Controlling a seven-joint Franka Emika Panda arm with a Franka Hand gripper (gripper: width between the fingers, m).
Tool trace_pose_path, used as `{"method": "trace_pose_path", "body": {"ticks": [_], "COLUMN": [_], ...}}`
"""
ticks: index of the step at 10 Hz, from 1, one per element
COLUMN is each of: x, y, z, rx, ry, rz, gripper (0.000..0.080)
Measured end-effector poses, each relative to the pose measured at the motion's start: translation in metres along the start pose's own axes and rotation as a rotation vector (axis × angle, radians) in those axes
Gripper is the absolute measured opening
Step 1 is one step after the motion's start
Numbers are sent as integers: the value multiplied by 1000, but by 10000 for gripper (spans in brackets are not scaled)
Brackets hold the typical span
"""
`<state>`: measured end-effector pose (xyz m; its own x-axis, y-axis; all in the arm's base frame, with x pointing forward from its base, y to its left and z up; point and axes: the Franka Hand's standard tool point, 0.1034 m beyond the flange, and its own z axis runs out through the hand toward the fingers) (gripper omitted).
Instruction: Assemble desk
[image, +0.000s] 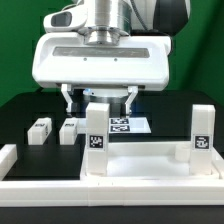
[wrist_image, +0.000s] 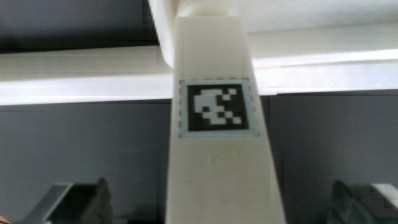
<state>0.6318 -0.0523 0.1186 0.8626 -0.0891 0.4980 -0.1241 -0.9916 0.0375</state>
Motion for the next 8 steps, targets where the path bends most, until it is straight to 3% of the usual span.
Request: {"method": "trace_pose_path", "body": {"ticks": [3, 5, 7, 8], "x": [0, 4, 9, 10], "y": [0, -4, 3, 4], "z": [0, -5, -4, 0], "rx": [0, 28, 53, 51], "ry": [0, -76, -173, -172], "rz": [0, 8, 25, 25], "gripper": [648, 649, 649, 649]}}
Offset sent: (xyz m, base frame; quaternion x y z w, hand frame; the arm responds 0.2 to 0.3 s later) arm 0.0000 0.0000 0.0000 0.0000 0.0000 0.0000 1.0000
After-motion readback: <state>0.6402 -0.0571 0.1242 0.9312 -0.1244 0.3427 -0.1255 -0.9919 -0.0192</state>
